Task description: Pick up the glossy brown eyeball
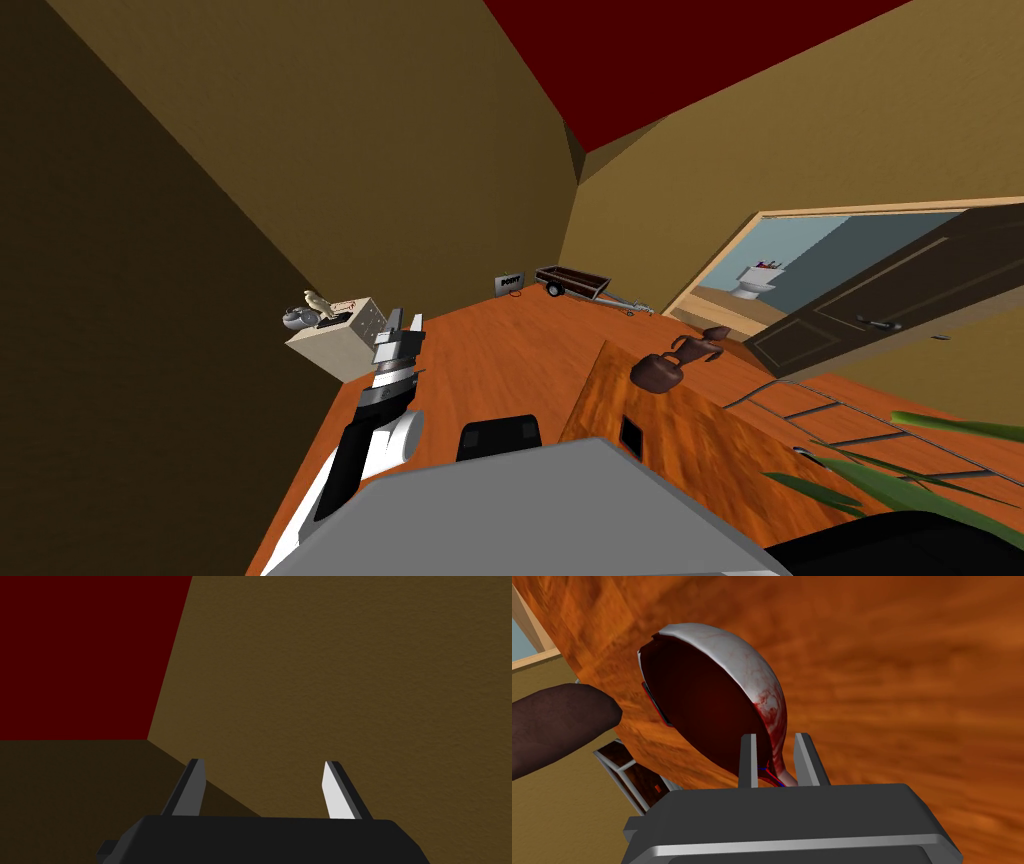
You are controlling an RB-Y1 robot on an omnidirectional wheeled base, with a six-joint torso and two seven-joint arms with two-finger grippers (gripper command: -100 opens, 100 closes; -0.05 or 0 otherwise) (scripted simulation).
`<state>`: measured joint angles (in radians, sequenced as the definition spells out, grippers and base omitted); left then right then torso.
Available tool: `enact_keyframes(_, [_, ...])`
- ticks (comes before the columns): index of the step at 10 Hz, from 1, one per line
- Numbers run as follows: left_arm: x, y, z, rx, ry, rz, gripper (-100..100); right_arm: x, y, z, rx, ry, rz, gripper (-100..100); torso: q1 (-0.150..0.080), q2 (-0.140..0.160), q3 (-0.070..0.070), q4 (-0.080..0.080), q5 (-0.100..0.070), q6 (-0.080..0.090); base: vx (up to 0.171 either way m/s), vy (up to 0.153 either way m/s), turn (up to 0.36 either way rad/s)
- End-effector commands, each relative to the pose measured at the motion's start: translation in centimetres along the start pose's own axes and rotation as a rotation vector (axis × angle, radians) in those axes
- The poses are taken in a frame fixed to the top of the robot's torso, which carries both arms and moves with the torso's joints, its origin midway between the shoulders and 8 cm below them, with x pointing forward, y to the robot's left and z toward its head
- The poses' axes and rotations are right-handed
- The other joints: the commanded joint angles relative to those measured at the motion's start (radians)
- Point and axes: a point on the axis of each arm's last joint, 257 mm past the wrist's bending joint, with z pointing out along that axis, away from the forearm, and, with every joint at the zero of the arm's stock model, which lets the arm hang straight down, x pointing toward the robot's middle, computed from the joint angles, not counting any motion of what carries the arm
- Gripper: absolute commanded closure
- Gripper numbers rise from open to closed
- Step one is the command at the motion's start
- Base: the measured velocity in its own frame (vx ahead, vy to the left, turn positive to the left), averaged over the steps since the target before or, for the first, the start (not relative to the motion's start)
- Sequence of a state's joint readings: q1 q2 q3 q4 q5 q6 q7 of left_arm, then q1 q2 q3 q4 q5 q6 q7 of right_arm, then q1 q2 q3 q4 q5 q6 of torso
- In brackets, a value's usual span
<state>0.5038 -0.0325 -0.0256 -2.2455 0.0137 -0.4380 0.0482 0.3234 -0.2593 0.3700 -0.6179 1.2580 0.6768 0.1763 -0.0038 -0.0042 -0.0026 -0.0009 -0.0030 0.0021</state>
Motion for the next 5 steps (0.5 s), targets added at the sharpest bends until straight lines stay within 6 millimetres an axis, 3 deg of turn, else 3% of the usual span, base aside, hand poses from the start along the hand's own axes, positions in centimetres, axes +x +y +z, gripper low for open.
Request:
enact_keyframes(1, [0.0,0.0,0.0,0.0,0.0,0.0,0,0.0,0.0,0.0,0.0,0.0,0.0,100,0.0,0.0,0.0,0.0,0.0,0.0,0.0,0.0,0.0])
enact_keyframes(2, [0.0,0.0,0.0,0.0,0.0,0.0,0,0.0,0.0,0.0,0.0,0.0,0.0,0,0.0,0.0,0.0,0.0,0.0,0.0,0.0,0.0,0.0])
enact_keyframes(3, [0.0,0.0,0.0,0.0,0.0,0.0,0,0.5,-1.4,0.9,-0.003,0.003,0.0,100,0.0,0.0,0.0,0.0,0.0,0.0,0.019,0.061,-0.021])
enact_keyframes(5, [0.0,0.0,0.0,0.0,0.0,0.0,0,1.0,-3.1,1.8,-0.004,0.006,0.0,100,0.006,0.0,0.0,0.0,0.001,0.0,0.005,0.128,-0.007])
